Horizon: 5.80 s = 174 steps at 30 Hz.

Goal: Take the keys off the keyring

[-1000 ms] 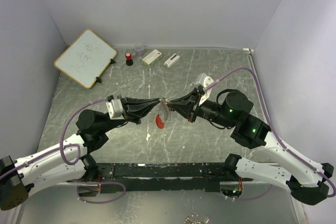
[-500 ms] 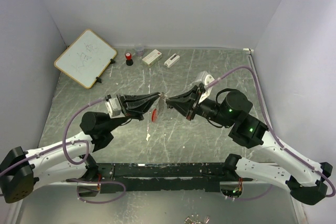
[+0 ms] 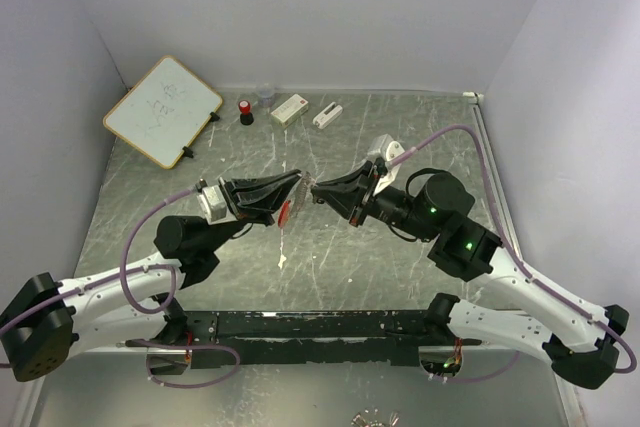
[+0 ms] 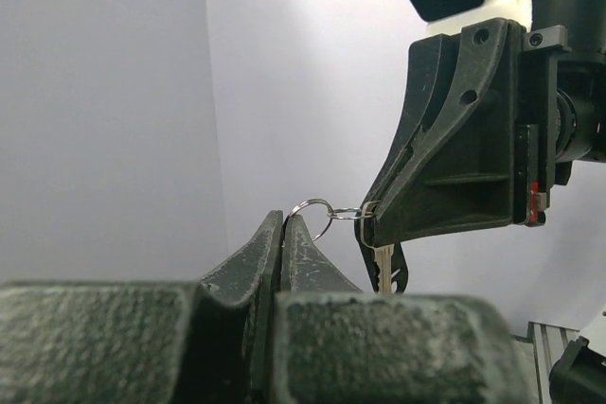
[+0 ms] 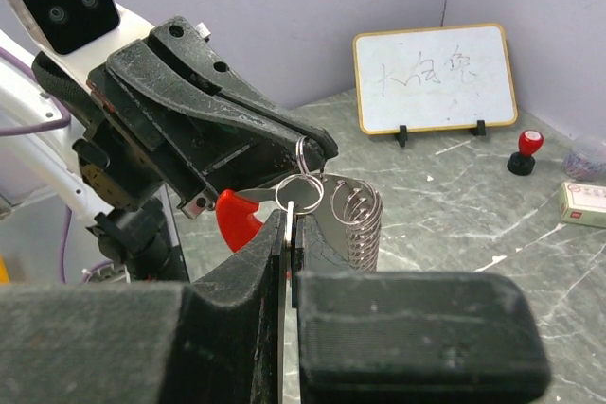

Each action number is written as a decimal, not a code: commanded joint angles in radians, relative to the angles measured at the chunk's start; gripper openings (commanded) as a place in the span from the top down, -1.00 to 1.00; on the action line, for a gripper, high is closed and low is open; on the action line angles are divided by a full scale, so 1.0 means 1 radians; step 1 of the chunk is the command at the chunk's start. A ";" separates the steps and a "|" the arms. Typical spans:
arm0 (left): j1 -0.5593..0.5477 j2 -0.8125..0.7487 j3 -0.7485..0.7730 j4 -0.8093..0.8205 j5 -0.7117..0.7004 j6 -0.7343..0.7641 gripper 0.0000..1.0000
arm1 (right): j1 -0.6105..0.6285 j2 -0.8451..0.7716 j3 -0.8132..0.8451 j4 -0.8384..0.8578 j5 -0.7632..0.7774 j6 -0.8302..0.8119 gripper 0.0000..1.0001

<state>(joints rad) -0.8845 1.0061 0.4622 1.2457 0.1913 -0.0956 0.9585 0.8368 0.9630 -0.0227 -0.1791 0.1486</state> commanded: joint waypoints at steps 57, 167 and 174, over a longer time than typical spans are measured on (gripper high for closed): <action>-0.068 -0.009 0.077 -0.279 -0.150 0.197 0.86 | 0.001 0.134 0.269 -0.072 0.016 -0.089 1.00; -0.087 -0.119 0.182 -0.399 0.070 0.214 0.45 | 0.000 0.096 0.286 -0.149 -0.059 -0.124 1.00; -0.087 -0.110 0.178 -0.395 0.061 0.209 0.49 | 0.001 0.100 0.284 -0.144 -0.059 -0.123 1.00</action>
<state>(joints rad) -0.9714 0.8894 0.6506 0.8085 0.2661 0.1226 0.9562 0.9398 1.2491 -0.2283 -0.2337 0.0196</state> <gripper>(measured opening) 0.268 0.024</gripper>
